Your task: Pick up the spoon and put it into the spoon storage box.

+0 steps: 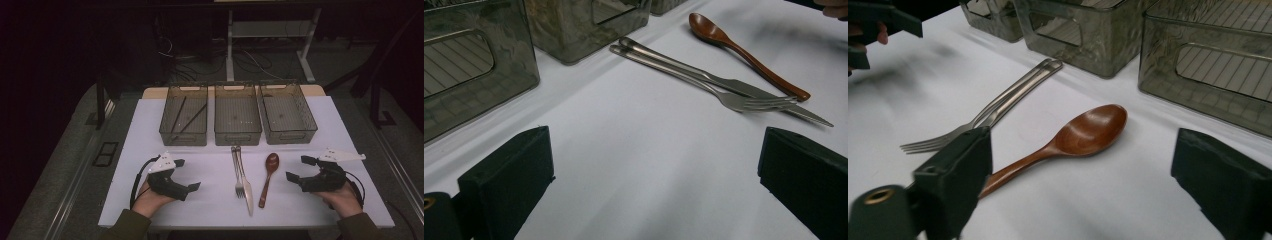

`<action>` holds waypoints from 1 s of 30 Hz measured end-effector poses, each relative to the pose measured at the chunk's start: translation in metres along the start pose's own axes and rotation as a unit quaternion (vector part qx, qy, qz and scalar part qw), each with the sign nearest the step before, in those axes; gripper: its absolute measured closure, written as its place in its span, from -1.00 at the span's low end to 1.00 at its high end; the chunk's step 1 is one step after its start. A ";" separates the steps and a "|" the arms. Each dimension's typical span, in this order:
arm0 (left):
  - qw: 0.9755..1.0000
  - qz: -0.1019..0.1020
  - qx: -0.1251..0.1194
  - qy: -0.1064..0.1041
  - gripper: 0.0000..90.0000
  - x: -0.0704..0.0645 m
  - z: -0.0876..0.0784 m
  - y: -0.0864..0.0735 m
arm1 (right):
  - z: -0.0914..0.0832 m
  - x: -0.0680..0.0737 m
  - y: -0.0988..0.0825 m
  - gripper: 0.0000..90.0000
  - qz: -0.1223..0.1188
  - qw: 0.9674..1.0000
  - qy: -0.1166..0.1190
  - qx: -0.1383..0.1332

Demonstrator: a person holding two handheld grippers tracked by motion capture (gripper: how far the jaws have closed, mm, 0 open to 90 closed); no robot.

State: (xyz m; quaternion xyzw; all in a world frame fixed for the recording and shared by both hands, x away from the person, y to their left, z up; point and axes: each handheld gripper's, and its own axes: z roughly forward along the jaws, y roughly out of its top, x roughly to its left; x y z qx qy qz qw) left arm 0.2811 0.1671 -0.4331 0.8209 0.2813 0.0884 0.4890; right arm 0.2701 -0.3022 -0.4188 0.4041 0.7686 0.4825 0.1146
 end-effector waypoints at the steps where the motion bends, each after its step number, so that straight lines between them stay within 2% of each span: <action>1: 1.000 0.001 0.002 0.000 -0.99 0.000 0.000 0.000 | 0.000 -0.001 0.001 -0.70 0.002 1.000 -0.001 0.000; 8: 1.000 0.005 0.006 -0.001 -0.99 -0.001 0.003 0.000 | 0.009 -0.003 0.008 -0.68 0.012 1.000 -0.010 0.023; 11: 1.000 0.005 0.009 0.001 -0.99 -0.002 0.003 0.001 | 0.013 -0.004 0.010 -0.66 0.015 1.000 -0.011 0.024; 20: 1.000 0.006 0.011 0.002 -0.99 -0.002 0.004 0.000 | 0.030 -0.010 0.022 -0.19 0.013 0.999 -0.007 0.039; 30: 1.000 0.009 0.016 0.005 -0.99 -0.001 0.005 0.000 | 0.057 -0.007 0.038 0.43 -0.010 0.997 0.013 0.070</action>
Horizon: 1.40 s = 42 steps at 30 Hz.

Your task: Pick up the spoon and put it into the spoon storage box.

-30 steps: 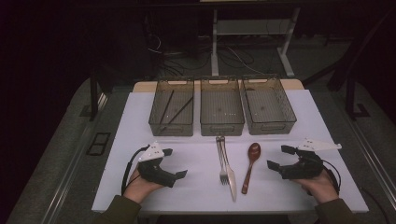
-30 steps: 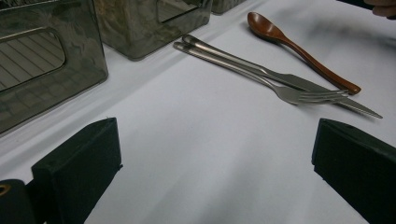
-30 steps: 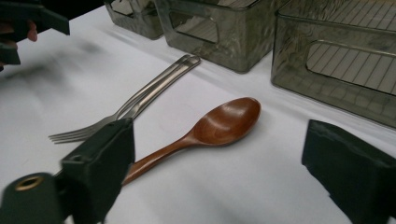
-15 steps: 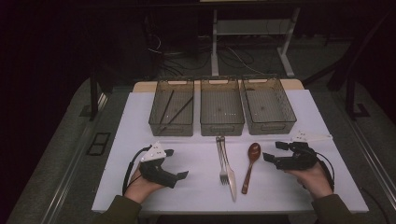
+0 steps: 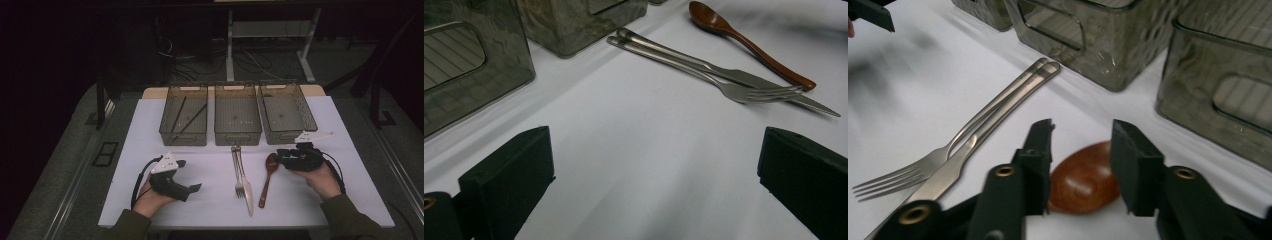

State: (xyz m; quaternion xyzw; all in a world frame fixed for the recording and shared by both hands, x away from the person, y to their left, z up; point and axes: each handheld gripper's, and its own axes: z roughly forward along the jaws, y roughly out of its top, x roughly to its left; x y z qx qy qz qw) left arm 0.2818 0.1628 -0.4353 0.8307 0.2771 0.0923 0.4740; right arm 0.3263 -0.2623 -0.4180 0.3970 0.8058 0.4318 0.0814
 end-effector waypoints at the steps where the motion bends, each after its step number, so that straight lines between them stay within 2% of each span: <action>1: 1.000 0.001 0.000 0.000 -0.99 0.000 0.000 0.000 | 0.003 0.000 0.002 0.48 0.000 1.000 0.001 0.003; 11: 1.000 0.001 0.001 0.000 -0.99 0.000 0.002 0.000 | 0.029 -0.003 0.021 0.96 -0.011 0.999 0.003 0.034; 23: 1.000 0.002 0.001 -0.002 -0.99 0.000 0.001 0.000 | 0.051 -0.004 0.024 0.97 -0.018 0.997 -0.009 0.076; 28: 1.000 0.002 0.000 -0.003 -0.99 0.000 0.001 0.000 | 0.055 -0.004 0.021 0.97 -0.023 0.995 -0.017 0.091; 42: 1.000 0.002 0.001 -0.004 -0.99 0.000 0.000 0.000 | 0.056 -0.004 0.018 0.97 -0.032 0.992 -0.032 0.114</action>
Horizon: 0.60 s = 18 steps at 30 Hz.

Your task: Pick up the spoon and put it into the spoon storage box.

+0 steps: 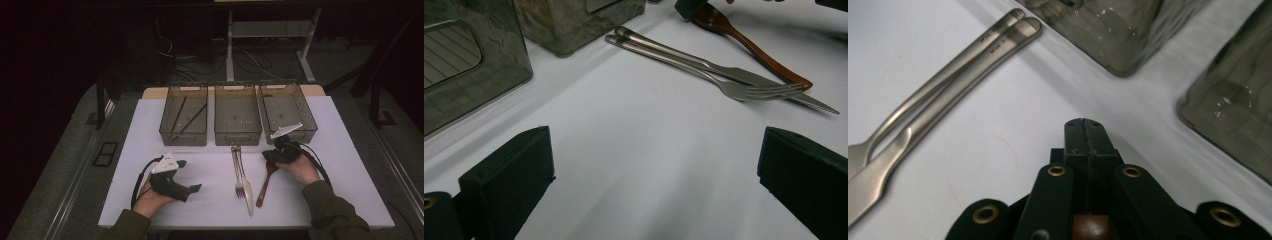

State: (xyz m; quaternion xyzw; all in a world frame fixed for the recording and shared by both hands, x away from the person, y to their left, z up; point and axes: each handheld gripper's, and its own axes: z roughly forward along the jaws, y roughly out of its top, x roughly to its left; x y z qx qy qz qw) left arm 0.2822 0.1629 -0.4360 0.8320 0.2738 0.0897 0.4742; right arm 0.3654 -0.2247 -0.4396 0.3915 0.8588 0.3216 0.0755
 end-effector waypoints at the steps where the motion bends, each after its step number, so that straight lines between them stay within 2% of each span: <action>1: 1.000 0.000 -0.001 0.000 -0.99 0.000 0.000 0.000 | -0.001 -0.001 -0.001 0.97 0.001 1.000 -0.002 0.001; 15: 1.000 -0.002 -0.002 0.000 -0.99 0.000 0.000 0.000 | -0.012 -0.007 -0.012 0.97 0.002 1.000 -0.011 0.012; 18: 1.000 -0.002 -0.001 0.000 -0.99 0.000 0.000 0.000 | -0.014 -0.008 -0.015 0.98 0.004 1.000 -0.006 0.014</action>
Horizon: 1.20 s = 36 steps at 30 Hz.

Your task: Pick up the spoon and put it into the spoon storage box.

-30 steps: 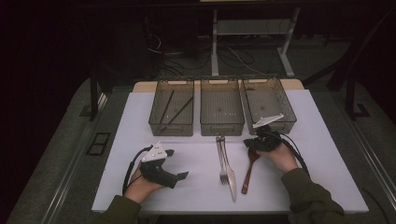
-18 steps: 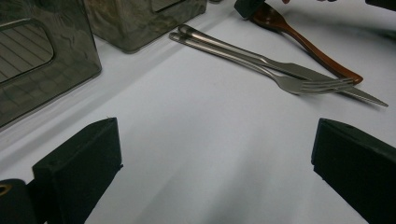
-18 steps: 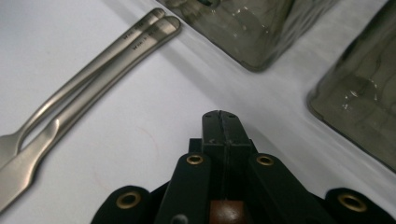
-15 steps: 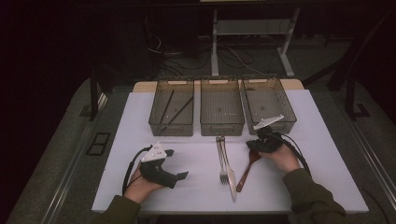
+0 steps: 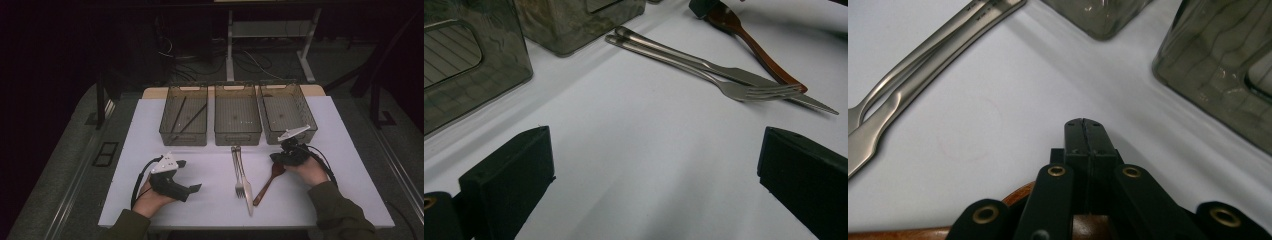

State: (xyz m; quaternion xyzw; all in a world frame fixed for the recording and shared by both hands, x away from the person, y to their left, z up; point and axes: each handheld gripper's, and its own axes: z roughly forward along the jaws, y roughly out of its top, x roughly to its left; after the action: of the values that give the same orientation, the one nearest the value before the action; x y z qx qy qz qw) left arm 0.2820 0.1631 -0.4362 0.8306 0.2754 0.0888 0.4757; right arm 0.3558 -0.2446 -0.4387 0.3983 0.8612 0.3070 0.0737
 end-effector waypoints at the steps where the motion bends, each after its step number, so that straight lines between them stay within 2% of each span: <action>1: 1.000 0.000 -0.001 0.000 -0.99 0.000 0.000 0.000 | -0.001 0.000 -0.001 0.97 -0.001 1.000 0.000 0.001; 10: 1.000 0.001 -0.001 -0.001 -0.99 0.000 0.000 0.000 | -0.008 0.002 -0.012 0.97 -0.005 1.000 0.001 0.011; 22: 1.000 0.002 -0.001 -0.001 -0.99 0.000 0.000 0.000 | -0.027 0.004 -0.035 0.98 -0.001 1.000 0.001 0.020; 30: 1.000 0.002 0.001 -0.003 -0.99 -0.001 0.000 0.000 | -0.041 0.004 -0.053 0.97 0.010 1.000 0.003 0.019; 36: 1.000 0.004 0.003 -0.004 -0.99 -0.001 0.000 0.000 | -0.050 0.003 -0.060 0.97 0.019 1.000 0.006 0.002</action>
State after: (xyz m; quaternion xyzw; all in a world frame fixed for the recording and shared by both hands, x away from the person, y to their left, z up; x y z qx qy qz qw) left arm 0.2812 0.1626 -0.4359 0.8336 0.2708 0.0862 0.4736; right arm 0.2968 -0.2958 -0.4335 0.4127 0.8548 0.3088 0.0614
